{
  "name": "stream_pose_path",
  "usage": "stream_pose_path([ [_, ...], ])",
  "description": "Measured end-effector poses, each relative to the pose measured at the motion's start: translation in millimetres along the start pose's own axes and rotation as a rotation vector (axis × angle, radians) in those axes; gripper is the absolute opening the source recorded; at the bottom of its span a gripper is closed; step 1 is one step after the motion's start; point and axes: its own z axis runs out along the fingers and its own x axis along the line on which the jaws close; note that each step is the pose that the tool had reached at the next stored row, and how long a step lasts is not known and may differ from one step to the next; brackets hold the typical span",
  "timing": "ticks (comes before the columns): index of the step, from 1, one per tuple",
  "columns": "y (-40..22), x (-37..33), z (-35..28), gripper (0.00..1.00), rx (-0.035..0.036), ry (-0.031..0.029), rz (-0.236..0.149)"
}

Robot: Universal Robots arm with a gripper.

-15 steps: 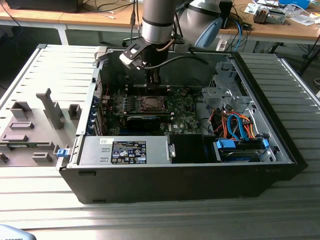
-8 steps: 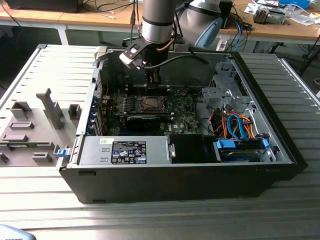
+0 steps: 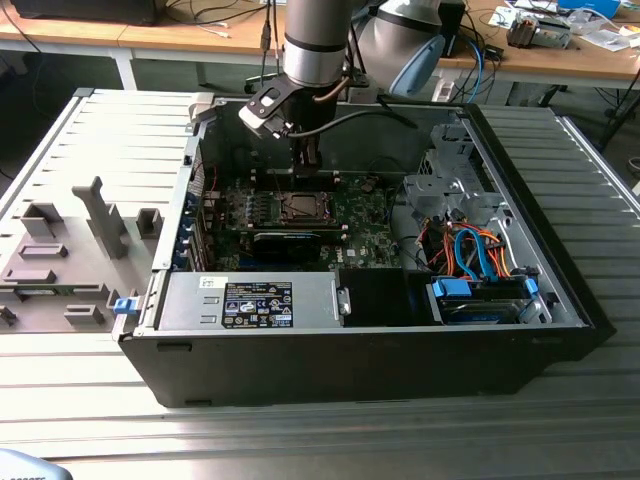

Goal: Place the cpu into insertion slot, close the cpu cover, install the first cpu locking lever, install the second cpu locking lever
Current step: 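Install the first cpu locking lever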

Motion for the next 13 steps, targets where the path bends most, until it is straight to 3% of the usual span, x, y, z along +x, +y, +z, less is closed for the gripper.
stream_pose_path([
  [7, 0.0, 0.0, 0.0, 0.11, -0.0013, -0.0031, -0.055],
  [9, 0.0, 0.0, 0.0, 0.11, -0.0024, -0.0055, -0.099],
  [13, 0.0, 0.0, 0.0, 0.11, -0.0033, -0.0079, -0.142],
])
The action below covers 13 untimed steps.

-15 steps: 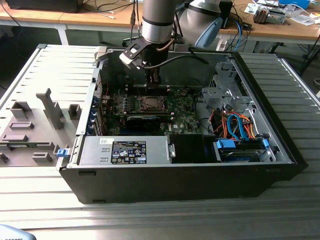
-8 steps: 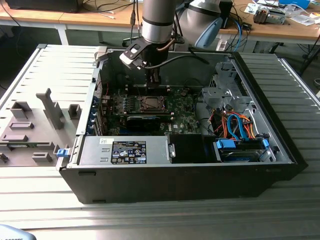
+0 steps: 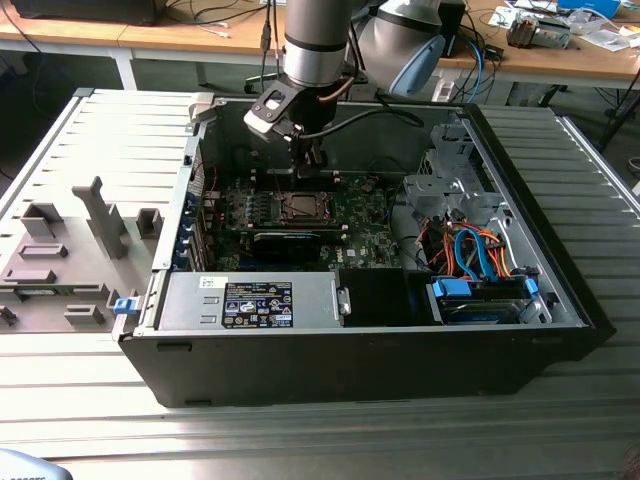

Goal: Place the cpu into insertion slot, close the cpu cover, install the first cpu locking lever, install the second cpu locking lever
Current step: 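Install the first cpu locking lever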

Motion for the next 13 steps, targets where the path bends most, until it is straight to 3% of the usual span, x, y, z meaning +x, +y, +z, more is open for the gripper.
stream_pose_path([
  [13, 0.0, 0.0, 0.0, 0.11, -0.0017, -0.0038, -0.070],
])
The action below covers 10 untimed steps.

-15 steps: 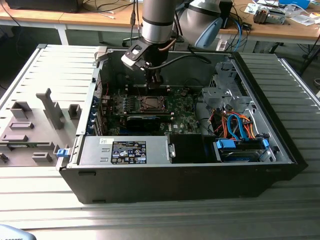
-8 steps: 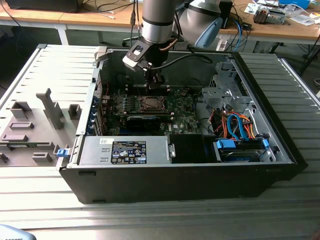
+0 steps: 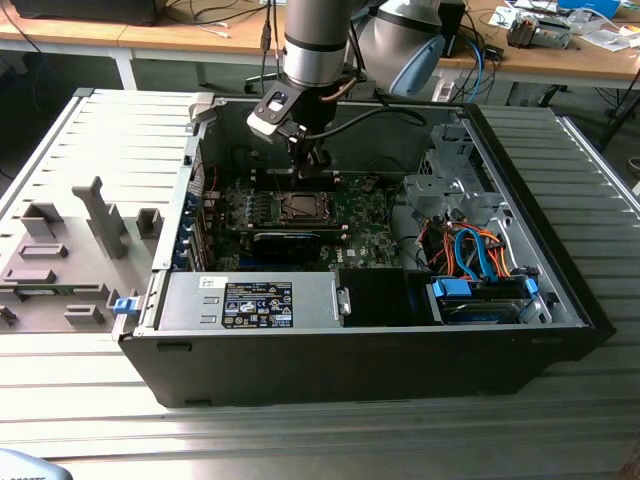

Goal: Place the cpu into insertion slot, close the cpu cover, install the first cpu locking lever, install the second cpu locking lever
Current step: 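Install the first cpu locking lever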

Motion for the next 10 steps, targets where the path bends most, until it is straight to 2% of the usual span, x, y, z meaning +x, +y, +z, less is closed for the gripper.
stream_pose_path([
  [10, 0.0, 0.0, 0.0, 0.11, -0.0013, -0.0031, -0.057],
])
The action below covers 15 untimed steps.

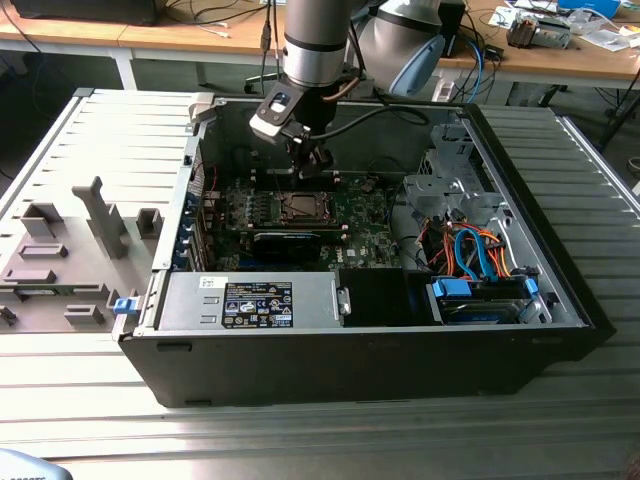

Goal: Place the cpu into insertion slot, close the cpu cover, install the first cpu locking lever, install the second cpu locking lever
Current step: 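Install the first cpu locking lever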

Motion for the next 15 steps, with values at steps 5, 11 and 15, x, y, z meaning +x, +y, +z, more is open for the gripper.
stream_pose_path([
  [5, 0.0, 0.0, 0.0, 0.11, -0.0006, -0.0015, -0.027],
  [11, 0.0, 0.0, 0.0, 0.11, -0.0013, -0.0033, -0.059],
  [15, 0.0, 0.0, 0.0, 0.11, -0.0018, -0.0042, -0.075],
])
